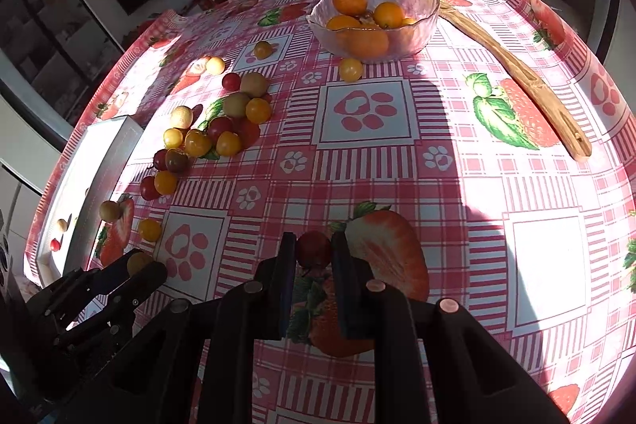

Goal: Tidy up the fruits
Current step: 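Grasp a brown round fruit with the left gripper while the right grasps a red cherry tomato, then carry both held fruits over the white tray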

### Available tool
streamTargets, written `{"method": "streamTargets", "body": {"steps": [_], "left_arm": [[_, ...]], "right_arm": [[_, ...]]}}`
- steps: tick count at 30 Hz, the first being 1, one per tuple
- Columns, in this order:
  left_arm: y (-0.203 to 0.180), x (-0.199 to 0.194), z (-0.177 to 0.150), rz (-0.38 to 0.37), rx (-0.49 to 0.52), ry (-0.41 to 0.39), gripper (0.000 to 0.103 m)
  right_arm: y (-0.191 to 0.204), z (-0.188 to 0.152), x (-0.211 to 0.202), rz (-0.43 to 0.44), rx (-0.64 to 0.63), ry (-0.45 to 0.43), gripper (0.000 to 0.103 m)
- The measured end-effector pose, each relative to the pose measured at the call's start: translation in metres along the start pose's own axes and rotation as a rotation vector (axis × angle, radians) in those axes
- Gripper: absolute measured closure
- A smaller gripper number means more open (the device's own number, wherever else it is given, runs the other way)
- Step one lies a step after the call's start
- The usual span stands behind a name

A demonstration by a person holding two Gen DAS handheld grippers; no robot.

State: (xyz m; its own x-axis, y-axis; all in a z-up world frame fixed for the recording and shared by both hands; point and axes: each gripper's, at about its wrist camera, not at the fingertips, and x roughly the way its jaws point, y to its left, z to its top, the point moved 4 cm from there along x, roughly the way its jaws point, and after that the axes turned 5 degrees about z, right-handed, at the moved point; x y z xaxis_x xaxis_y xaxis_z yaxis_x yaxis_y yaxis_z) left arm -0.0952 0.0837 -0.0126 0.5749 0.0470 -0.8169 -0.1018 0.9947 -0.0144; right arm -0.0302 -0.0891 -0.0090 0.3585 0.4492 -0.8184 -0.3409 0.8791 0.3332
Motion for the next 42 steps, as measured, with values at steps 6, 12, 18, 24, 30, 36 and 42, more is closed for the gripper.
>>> {"method": "streamTargets", "body": {"steps": [6, 12, 18, 24, 30, 36, 42], "left_arm": [[0.021, -0.023, 0.005, -0.021, -0.033, -0.034, 0.073], [0.057, -0.044, 0.005, 0.002, -0.069, -0.062, 0.073], [0.1, -0.056, 0.001, 0.043, -0.124, -0.087, 0.073], [0.143, -0.063, -0.006, 0.09, -0.175, -0.099, 0.073], [0.183, -0.066, -0.016, 0.148, -0.22, -0.096, 0.073], [0.214, -0.061, -0.022, 0.19, -0.25, -0.082, 0.073], [0.235, -0.052, -0.006, 0.209, -0.259, -0.077, 0.073]], "right_arm": [[0.017, -0.001, -0.008, 0.018, -0.022, 0.022, 0.083], [0.045, 0.004, -0.013, 0.033, -0.061, 0.029, 0.083], [0.084, 0.009, -0.01, 0.054, -0.123, 0.044, 0.083], [0.129, 0.015, -0.001, 0.085, -0.193, 0.064, 0.083], [0.178, 0.021, 0.014, 0.135, -0.262, 0.092, 0.083], [0.228, 0.024, 0.035, 0.182, -0.331, 0.132, 0.083], [0.266, 0.035, 0.061, 0.206, -0.377, 0.173, 0.083]]}}
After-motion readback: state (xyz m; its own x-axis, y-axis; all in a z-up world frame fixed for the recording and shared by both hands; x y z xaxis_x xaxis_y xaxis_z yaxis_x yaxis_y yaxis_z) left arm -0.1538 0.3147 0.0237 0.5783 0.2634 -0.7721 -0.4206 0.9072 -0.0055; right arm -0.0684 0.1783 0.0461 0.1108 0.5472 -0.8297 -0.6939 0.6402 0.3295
